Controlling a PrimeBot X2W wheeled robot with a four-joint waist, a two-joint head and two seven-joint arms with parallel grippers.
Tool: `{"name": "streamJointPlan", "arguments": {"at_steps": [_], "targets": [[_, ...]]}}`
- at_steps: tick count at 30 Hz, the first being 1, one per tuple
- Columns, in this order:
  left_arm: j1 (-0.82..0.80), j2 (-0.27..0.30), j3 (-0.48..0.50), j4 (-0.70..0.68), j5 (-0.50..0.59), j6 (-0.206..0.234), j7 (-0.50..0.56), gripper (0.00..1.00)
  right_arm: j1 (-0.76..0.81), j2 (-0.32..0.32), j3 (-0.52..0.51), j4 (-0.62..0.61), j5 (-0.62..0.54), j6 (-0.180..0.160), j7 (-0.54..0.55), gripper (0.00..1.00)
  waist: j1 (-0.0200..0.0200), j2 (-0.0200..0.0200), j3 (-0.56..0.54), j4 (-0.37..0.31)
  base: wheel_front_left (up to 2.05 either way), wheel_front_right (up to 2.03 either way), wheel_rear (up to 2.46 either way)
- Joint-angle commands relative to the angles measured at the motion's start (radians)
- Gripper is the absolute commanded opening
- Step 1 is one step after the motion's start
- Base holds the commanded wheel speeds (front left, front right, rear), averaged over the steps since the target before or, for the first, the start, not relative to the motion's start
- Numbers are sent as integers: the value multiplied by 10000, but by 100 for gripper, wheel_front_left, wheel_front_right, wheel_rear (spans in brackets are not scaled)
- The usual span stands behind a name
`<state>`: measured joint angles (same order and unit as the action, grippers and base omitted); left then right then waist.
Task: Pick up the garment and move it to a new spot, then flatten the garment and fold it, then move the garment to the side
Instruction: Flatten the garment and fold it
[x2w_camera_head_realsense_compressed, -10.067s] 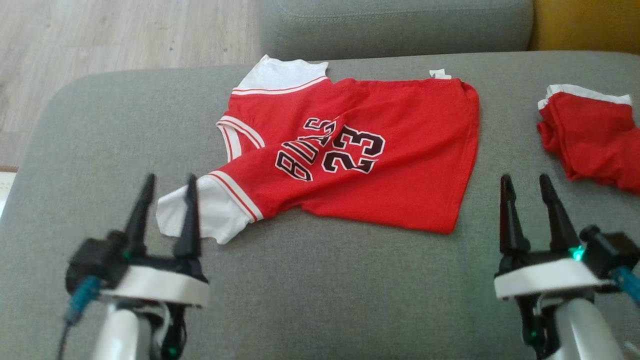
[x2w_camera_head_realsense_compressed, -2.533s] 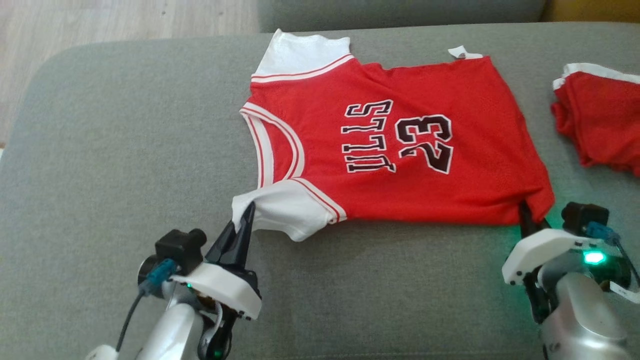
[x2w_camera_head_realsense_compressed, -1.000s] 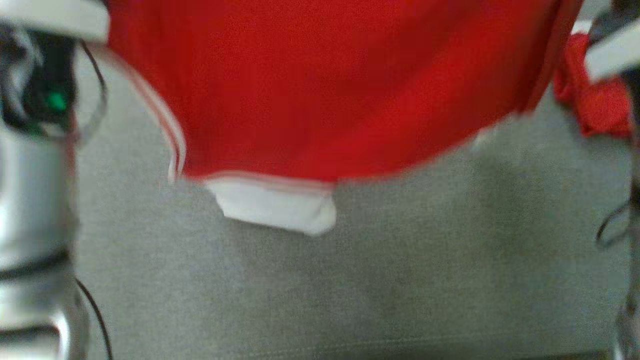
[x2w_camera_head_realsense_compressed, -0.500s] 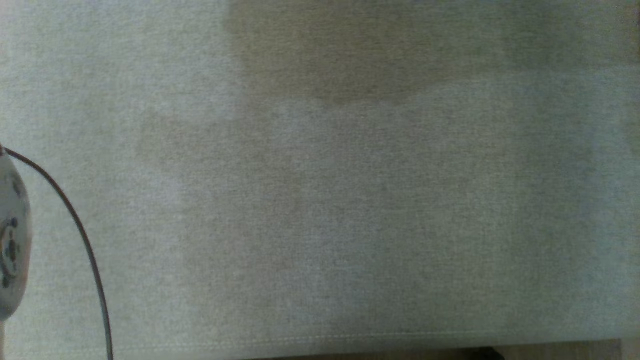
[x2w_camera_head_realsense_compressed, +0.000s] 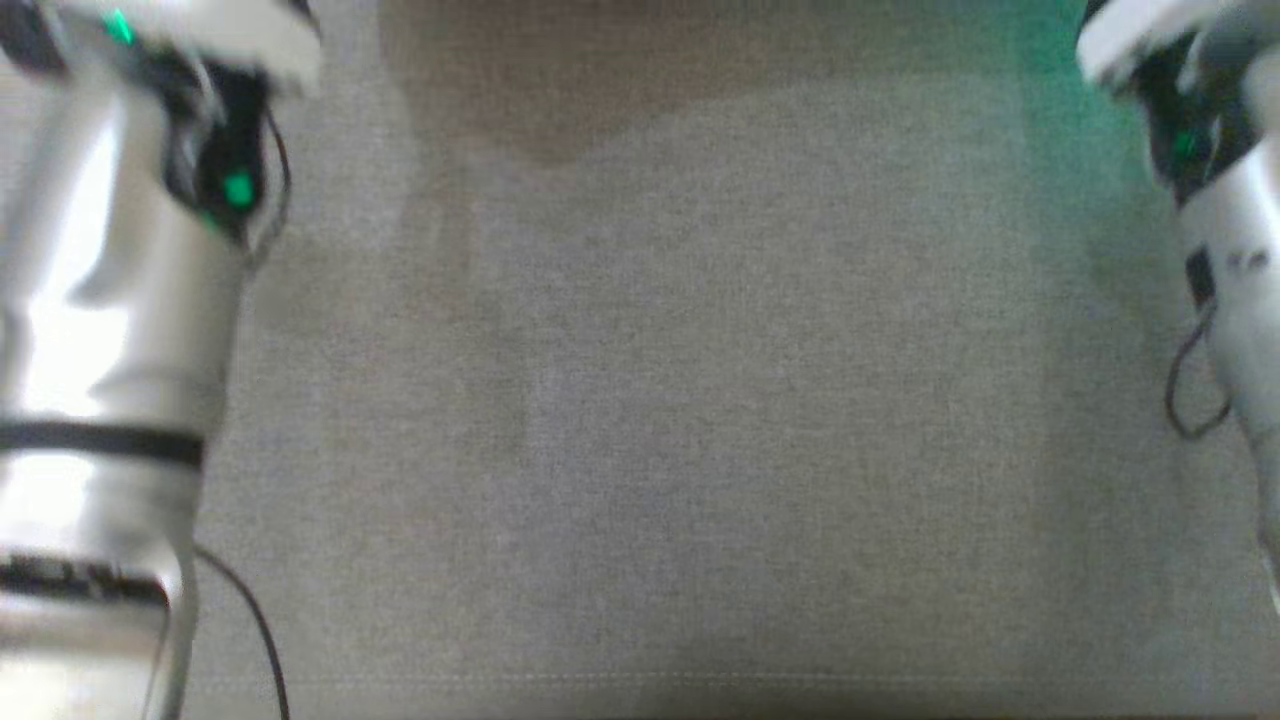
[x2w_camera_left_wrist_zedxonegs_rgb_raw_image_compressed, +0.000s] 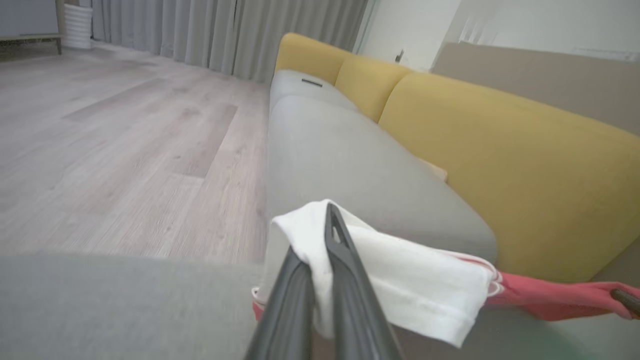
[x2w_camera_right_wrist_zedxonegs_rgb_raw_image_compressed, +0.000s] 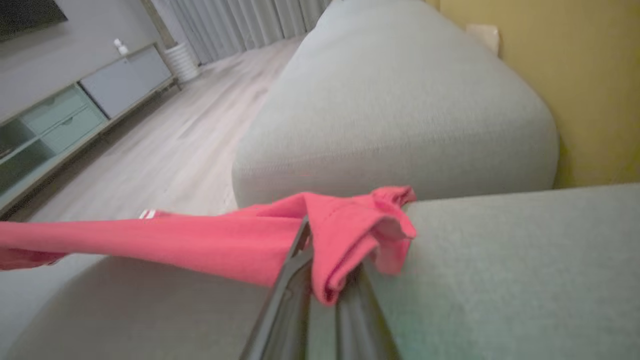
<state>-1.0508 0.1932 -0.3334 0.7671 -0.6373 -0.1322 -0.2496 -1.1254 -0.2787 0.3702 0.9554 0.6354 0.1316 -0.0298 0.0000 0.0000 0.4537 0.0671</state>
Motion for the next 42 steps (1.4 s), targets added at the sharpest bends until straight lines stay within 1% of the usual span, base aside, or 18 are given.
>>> {"name": "streamJointPlan", "arguments": {"at_steps": [1,8,9,10,15,20,27,36,42], "targets": [[168,701,75,-510,-114,18,-118,0,256,-201,309,-331,306,-9,213,0,0,0,-391,90,0,0,0],[2744,1506,-1105,-1244,-372,17,-120,0,2301,-1137,1632,-985,1536,-9,1272,0,0,0,-1524,223,0,0,0],[3042,1623,-1290,-1346,-403,17,-120,0,2563,-1305,1897,-1188,1650,-9,1450,0,0,0,-1671,242,0,0,0],[3553,1860,-1686,-1566,-456,16,-121,0,3026,-1697,2349,-1590,1874,-9,1722,0,0,0,-1922,275,0,0,0],[4572,2392,-2360,-2161,-642,16,-121,0,3930,-2534,2969,-2221,2468,-9,2243,0,0,0,-2490,296,0,0,0],[5447,2833,-2795,-2684,-779,16,-121,0,4598,-3057,3261,-2541,2892,-9,2622,0,0,0,-2964,241,0,0,0],[6370,3136,-2927,-3228,-931,64,-95,0,5415,-3492,3518,-3034,3201,-9,2966,0,0,0,-3448,141,0,0,0],[7785,3658,-3127,-4435,-1015,502,119,0,6893,-3986,3644,-4057,3651,-9,3701,0,0,0,-4033,-6,0,0,0],[8189,3891,-3103,-5298,-1114,849,358,0,7365,-4238,3157,-4676,3634,-9,3953,0,0,0,-3904,-13,0,0,0]]}}
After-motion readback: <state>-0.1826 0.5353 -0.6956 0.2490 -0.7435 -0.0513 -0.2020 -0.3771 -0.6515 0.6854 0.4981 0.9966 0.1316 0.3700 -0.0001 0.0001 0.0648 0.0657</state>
